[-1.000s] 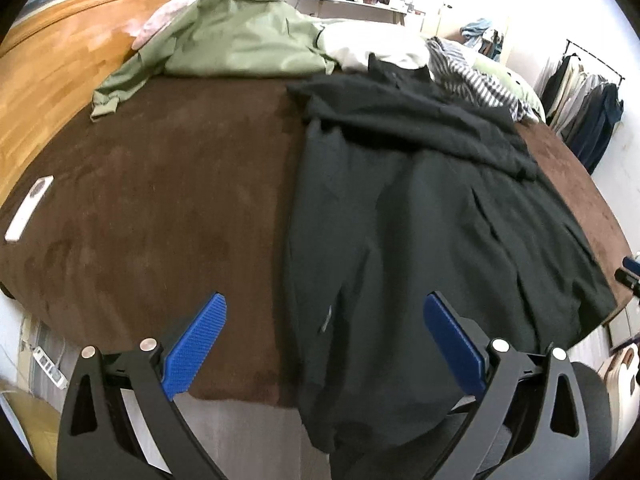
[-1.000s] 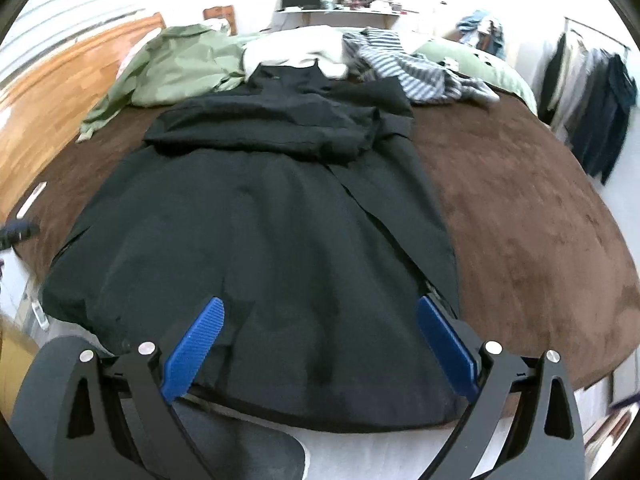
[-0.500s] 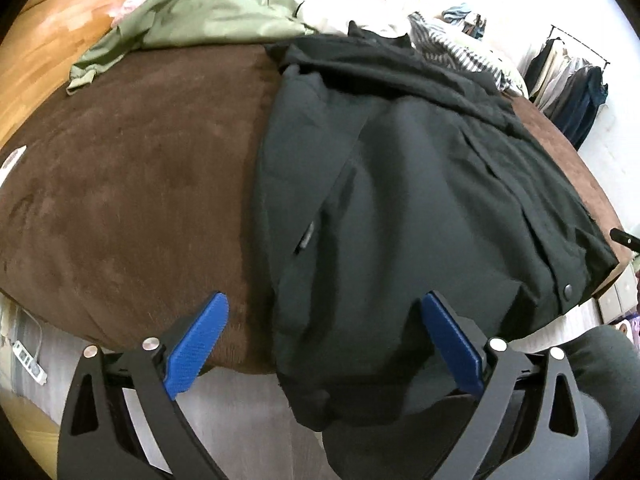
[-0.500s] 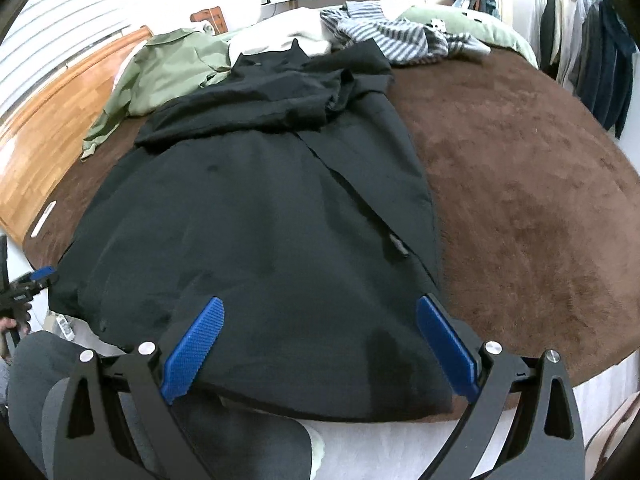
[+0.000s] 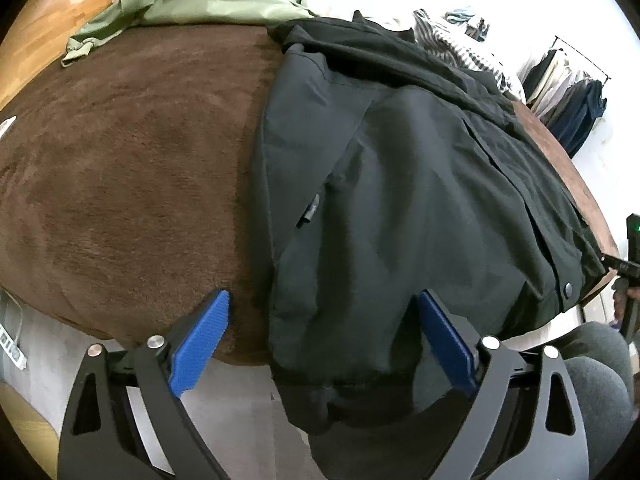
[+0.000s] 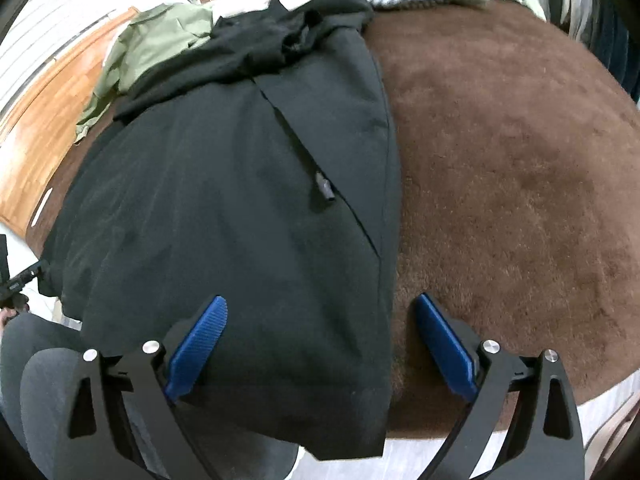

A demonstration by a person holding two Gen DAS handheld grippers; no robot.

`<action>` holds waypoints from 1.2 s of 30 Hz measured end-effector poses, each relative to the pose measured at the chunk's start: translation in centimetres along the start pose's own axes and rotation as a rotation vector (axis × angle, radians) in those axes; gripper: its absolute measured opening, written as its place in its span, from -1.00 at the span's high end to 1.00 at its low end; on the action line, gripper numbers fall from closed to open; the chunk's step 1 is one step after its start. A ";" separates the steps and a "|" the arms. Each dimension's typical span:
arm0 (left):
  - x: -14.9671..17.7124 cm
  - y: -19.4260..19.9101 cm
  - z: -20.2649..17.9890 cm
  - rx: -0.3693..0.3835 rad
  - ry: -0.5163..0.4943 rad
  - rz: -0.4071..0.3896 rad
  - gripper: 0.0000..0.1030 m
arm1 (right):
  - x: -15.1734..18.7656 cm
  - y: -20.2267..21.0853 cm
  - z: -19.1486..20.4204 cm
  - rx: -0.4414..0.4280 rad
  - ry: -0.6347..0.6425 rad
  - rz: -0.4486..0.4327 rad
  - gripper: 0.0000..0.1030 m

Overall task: Fold large clothes
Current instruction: 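Grasp the black jacket hem with both tools side by side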

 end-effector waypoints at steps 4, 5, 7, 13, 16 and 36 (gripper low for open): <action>0.1 0.2 -0.1 0.008 0.011 0.003 -0.56 | 0.1 0.1 0.0 0.015 -0.020 -0.024 -0.80; 0.1 0.2 -0.1 0.008 0.015 0.005 -0.52 | 0.1 0.0 0.2 0.033 -0.010 -0.022 -0.76; 0.2 0.3 -0.2 0.006 0.018 0.009 -0.46 | 0.0 0.2 0.4 0.054 -0.005 -0.027 -0.59; -0.1 0.4 -0.7 -0.033 -0.008 0.024 -0.21 | -0.1 0.7 0.5 0.055 -0.019 -0.027 0.01; -0.2 0.9 -0.8 -0.037 -0.011 0.018 -0.09 | -0.1 0.8 1.0 0.059 0.002 -0.022 0.22; -0.3 0.5 -3.6 -0.030 -0.079 0.048 0.45 | -0.2 0.3 0.9 0.028 -0.030 -0.004 0.41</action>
Point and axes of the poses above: each gripper's, at about its wrist camera, not at the fingertips, and y roughly against the way its jaws point, z to its left, x to its underside, the point moved 3 cm from there along -y, roughly the way its jaws point, and after that the axes turned 6 degrees about -x, right-handed, at the moved point
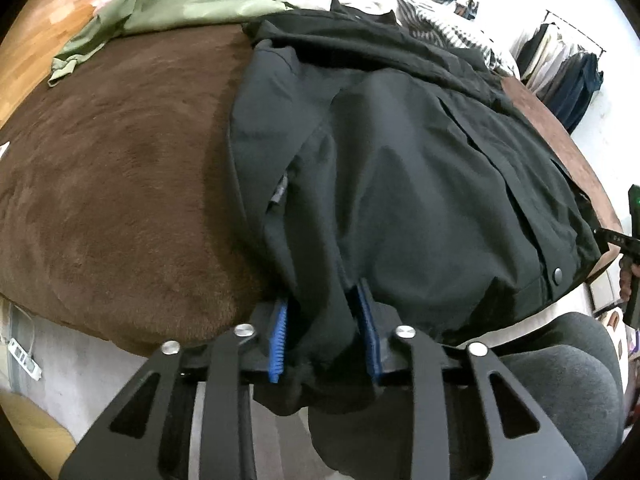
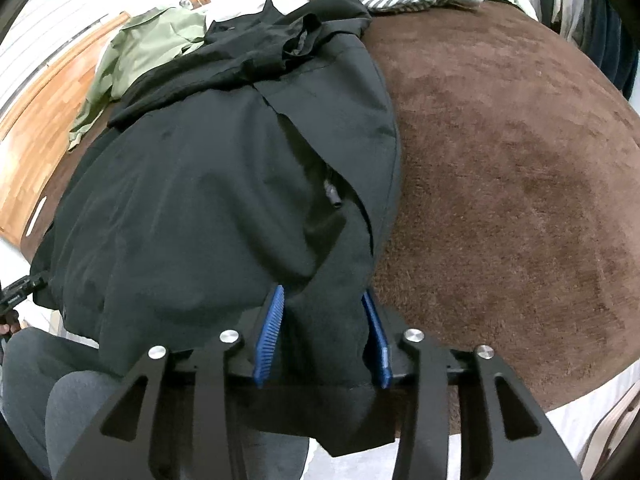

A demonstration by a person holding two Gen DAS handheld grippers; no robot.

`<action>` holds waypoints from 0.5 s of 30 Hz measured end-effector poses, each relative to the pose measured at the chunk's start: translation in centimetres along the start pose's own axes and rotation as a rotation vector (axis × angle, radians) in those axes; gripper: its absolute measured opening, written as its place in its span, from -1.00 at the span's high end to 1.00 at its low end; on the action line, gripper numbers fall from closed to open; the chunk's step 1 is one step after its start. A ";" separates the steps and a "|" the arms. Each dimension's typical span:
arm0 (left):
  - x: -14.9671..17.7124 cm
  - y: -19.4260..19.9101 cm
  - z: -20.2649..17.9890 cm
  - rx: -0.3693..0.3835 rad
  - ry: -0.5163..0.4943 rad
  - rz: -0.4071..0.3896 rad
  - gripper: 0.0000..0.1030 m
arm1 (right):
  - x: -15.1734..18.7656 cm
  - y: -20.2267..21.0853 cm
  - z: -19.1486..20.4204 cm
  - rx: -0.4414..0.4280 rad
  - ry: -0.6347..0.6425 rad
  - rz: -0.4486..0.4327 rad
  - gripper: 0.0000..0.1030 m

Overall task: Fold large clothes
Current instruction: 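Grasp the black jacket hem with both tools side by side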

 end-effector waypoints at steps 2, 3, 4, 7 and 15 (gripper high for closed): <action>-0.1 0.2 -0.1 0.006 -0.004 0.000 0.65 | -0.1 0.3 0.2 -0.004 -0.006 -0.013 0.62; -0.2 0.4 0.0 0.009 0.001 -0.007 0.66 | -0.1 0.5 0.3 -0.001 -0.009 -0.018 0.62; -0.2 0.5 0.0 0.013 0.008 -0.011 0.69 | -0.2 0.5 0.5 0.007 -0.002 -0.019 0.62; -0.2 0.9 0.0 0.017 0.023 -0.019 0.71 | -0.4 0.9 0.9 0.024 0.022 -0.045 0.63; -1.2 2.8 0.3 0.048 0.055 -0.073 0.75 | -1.5 3.7 1.6 0.041 0.028 -0.105 0.63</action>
Point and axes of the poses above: each gripper's, at about its wrist camera, not at the fingertips, and y roughly against the way its jaws point, z to its left, x to its underside, the point moved 3 cm from there along -y, roughly the way its jaws point, and after that the axes turned 6 degrees about -x, right-handed, at the moved point
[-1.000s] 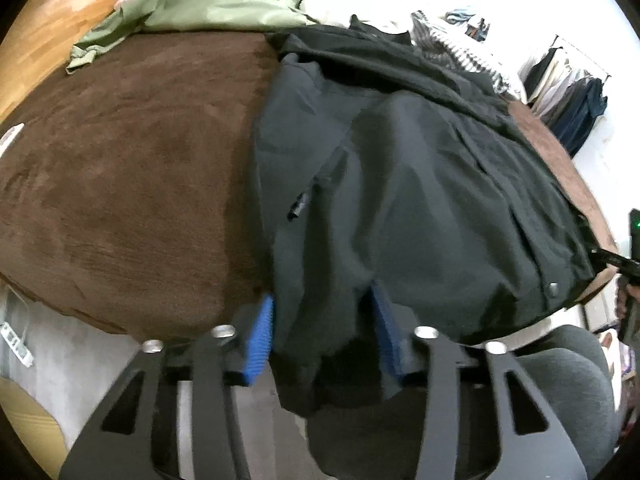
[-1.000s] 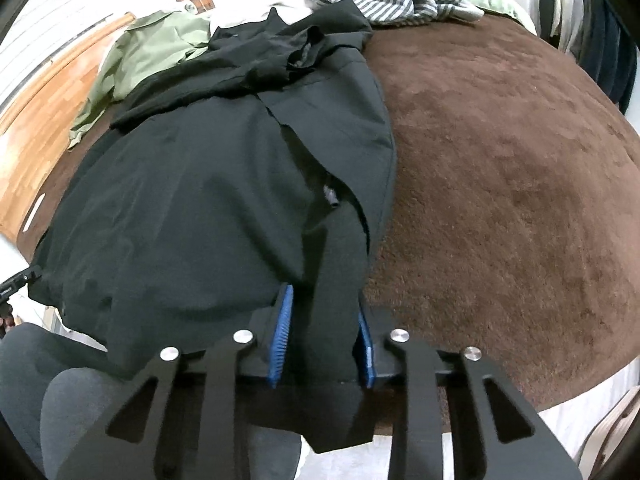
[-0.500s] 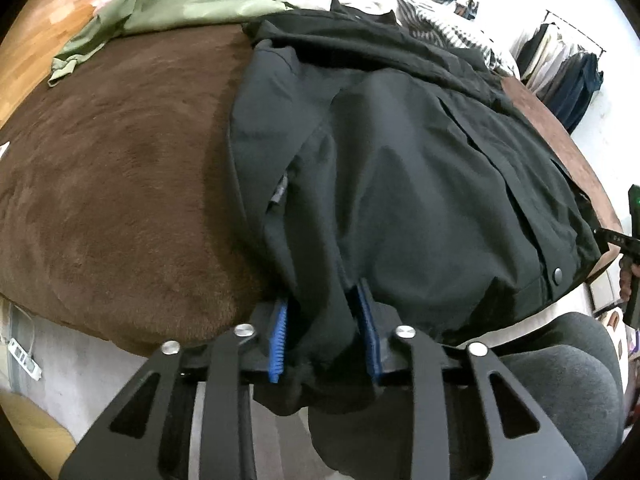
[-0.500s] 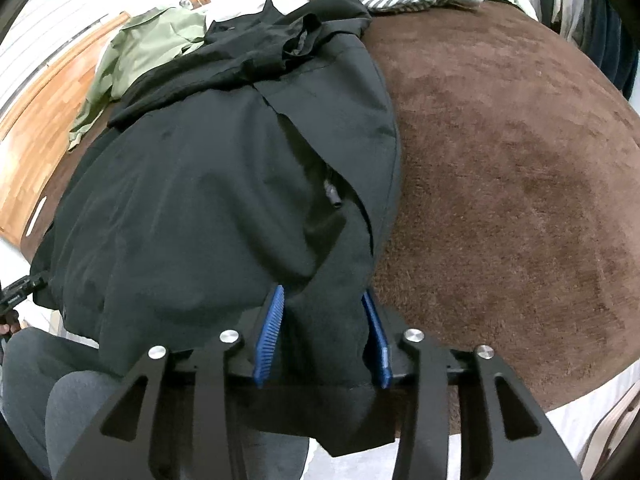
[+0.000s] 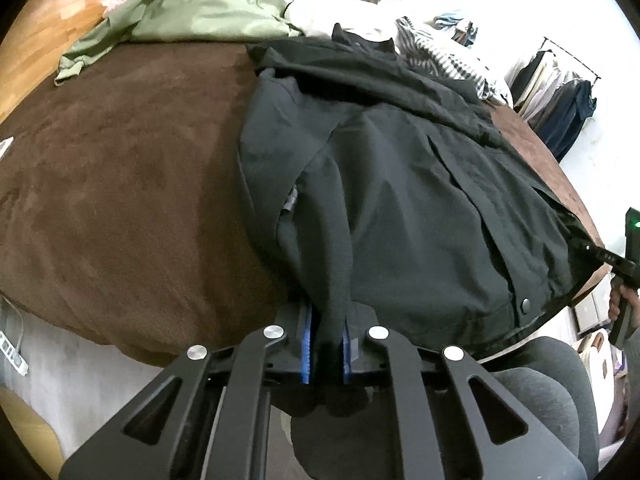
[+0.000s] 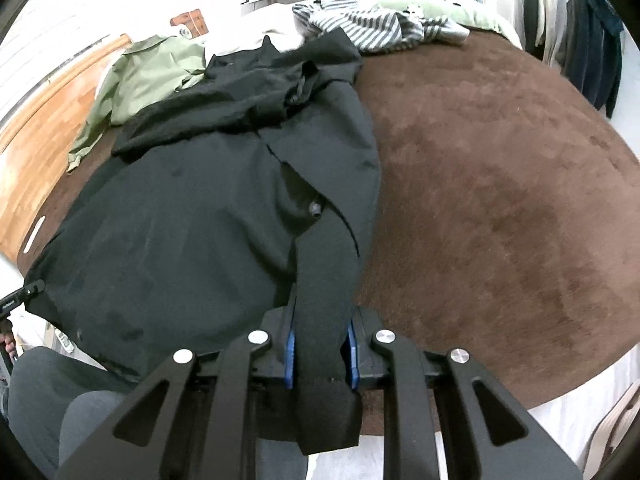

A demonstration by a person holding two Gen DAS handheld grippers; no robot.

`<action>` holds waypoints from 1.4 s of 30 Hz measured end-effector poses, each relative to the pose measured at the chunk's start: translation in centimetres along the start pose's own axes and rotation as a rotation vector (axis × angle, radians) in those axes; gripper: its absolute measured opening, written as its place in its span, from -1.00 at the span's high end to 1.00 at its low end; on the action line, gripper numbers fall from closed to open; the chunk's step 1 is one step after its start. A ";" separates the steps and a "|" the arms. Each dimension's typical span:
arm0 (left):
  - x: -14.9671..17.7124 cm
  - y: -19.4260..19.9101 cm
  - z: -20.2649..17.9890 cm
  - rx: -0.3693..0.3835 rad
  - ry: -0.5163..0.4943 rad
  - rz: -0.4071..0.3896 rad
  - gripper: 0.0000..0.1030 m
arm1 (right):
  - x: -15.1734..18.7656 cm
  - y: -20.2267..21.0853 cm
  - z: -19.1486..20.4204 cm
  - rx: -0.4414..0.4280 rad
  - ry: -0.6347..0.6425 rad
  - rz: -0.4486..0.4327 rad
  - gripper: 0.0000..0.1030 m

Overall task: Fold large clothes
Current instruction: 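Grasp the black jacket hem with both tools side by side, then lift the hem with both tools and fold it toward the collar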

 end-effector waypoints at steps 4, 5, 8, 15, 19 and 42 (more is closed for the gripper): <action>-0.1 1.0 0.2 0.007 -0.009 -0.018 0.77 | -0.4 1.7 0.7 -0.025 -0.006 -0.029 0.63; -0.1 1.1 0.4 0.010 -0.010 -0.017 0.77 | -0.4 2.0 0.8 -0.027 -0.004 -0.033 0.63; 0.1 1.8 0.8 0.008 -0.017 -0.020 0.77 | 0.0 2.7 1.3 -0.034 0.012 -0.027 0.63; 0.8 2.9 2.6 0.017 0.015 -0.017 0.77 | 2.5 4.0 1.8 -0.054 -0.006 0.001 0.63; 1.3 2.1 3.4 0.019 0.033 0.003 0.77 | 3.6 3.5 1.7 -0.047 -0.028 0.019 0.63; -14.2 7.8 3.2 0.042 0.122 -0.238 0.77 | -13.1 9.7 3.8 -0.038 -0.072 -0.227 0.63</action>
Point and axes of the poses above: each gripper's, at about its wrist camera, not at the fingertips, and y roughly against the way its jaws point, z to its left, x to its underside, the point moved 3 cm from there along -y, roughly the way its jaws point, and after that the axes turned 6 degrees about -x, right-handed, at the moved point
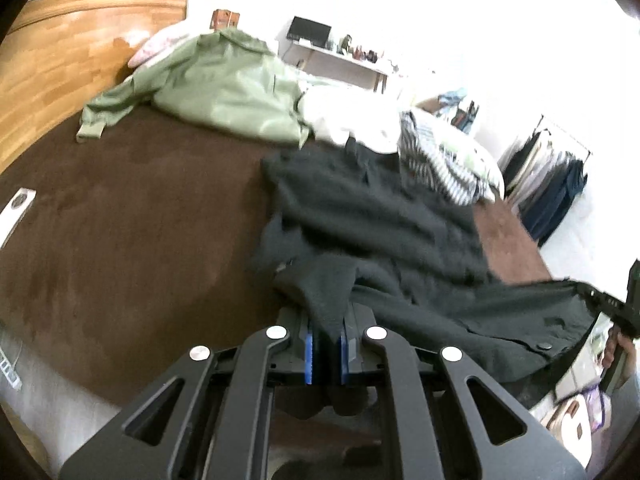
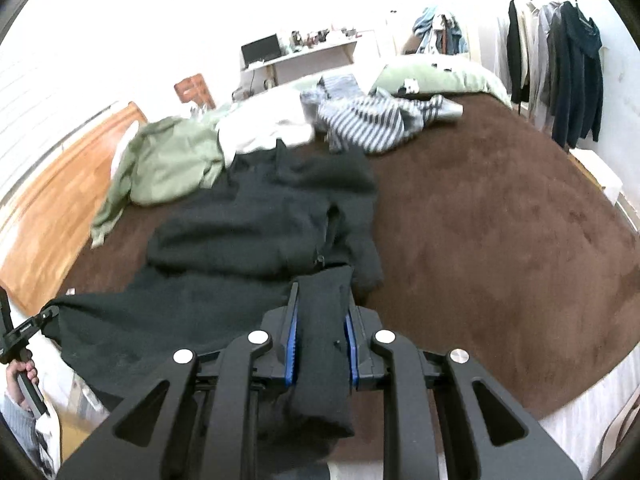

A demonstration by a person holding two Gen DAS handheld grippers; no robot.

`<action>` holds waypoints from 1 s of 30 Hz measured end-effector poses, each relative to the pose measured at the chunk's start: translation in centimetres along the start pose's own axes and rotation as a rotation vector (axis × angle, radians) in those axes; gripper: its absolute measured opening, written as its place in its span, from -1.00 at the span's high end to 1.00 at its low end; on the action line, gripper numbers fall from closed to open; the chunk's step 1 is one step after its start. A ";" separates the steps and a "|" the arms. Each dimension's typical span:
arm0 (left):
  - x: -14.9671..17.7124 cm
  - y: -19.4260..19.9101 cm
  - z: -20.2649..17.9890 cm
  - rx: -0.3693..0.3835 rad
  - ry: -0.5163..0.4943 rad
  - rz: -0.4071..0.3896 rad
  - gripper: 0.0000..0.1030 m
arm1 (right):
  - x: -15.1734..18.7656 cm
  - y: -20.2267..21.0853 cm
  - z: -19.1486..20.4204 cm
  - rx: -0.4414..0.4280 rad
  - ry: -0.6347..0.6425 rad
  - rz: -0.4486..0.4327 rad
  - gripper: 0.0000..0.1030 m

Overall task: Fold large clothes
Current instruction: 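Lift the hem with both tools and fold it toward the collar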

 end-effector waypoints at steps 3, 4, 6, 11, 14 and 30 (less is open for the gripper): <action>-3.9 -1.6 -1.0 -0.005 -0.019 -0.029 0.77 | -4.1 -1.9 0.0 0.002 -0.005 -0.022 0.63; -5.1 -2.3 -1.3 -0.006 -0.027 -0.035 0.77 | -5.4 -2.8 -0.1 0.006 -0.006 -0.026 0.63; -8.2 -4.4 -1.8 -0.015 -0.047 -0.041 0.77 | -7.7 -4.5 -0.4 0.017 -0.004 -0.027 0.63; -13.9 -10.8 -2.7 -0.046 -0.072 -0.030 0.77 | -13.1 -10.5 -1.4 0.029 -0.023 -0.029 0.63; -16.7 -15.4 -3.1 -0.070 -0.072 -0.007 0.77 | -16.2 -15.2 -2.1 0.056 -0.014 -0.015 0.63; -23.3 -37.9 -1.2 -0.142 -0.073 0.054 0.76 | -22.9 -39.0 -7.6 0.112 -0.055 0.053 0.63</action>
Point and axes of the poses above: each gripper's, at about its wrist camera, not at the fingertips, and y roughly against the way its jaws point, z to its left, x to its underside, the point moved 3 cm from there along -y, roughly the way its jaws point, and after that the axes turned 6 degrees about -x, right-handed, at the moved point
